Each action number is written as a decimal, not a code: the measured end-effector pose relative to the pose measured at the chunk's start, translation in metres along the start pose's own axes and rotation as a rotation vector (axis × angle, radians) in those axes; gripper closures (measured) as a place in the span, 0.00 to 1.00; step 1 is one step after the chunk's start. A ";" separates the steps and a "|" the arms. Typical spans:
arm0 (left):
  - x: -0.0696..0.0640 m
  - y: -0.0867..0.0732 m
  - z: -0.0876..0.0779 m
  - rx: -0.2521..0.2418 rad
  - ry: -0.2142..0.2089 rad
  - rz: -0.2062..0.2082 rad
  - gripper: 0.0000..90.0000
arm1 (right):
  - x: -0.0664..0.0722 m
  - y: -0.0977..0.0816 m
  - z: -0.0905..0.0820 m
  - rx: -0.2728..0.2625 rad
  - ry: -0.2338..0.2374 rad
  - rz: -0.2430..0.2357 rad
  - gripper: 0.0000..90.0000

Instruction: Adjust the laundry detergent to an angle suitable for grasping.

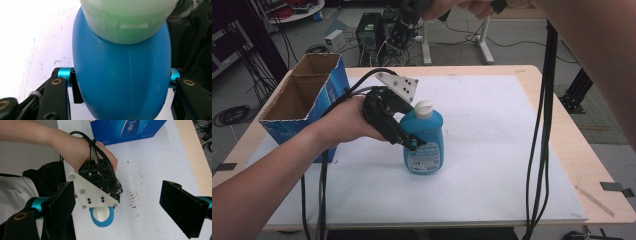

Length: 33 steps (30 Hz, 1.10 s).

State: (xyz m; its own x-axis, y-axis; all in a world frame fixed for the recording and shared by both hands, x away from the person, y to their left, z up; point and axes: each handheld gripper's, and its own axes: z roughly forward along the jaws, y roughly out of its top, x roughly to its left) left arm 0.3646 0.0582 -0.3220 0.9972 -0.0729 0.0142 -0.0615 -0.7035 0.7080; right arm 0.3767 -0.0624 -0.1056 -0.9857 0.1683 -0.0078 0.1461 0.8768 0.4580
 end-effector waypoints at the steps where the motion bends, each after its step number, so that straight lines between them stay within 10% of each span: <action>1: 0.000 0.000 0.000 0.000 0.000 0.000 0.48 | 0.000 0.000 0.000 0.000 0.000 -0.002 0.14; 33: 0.007 -0.013 0.007 0.042 -0.029 0.024 0.46 | -0.001 -0.005 0.006 0.006 0.009 -0.006 0.14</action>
State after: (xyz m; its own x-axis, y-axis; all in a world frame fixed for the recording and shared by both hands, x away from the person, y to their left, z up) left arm 0.3724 0.0618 -0.3360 0.9939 -0.1099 0.0098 -0.0874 -0.7305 0.6773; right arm 0.3777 -0.0640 -0.1126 -0.9874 0.1584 -0.0024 0.1402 0.8806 0.4527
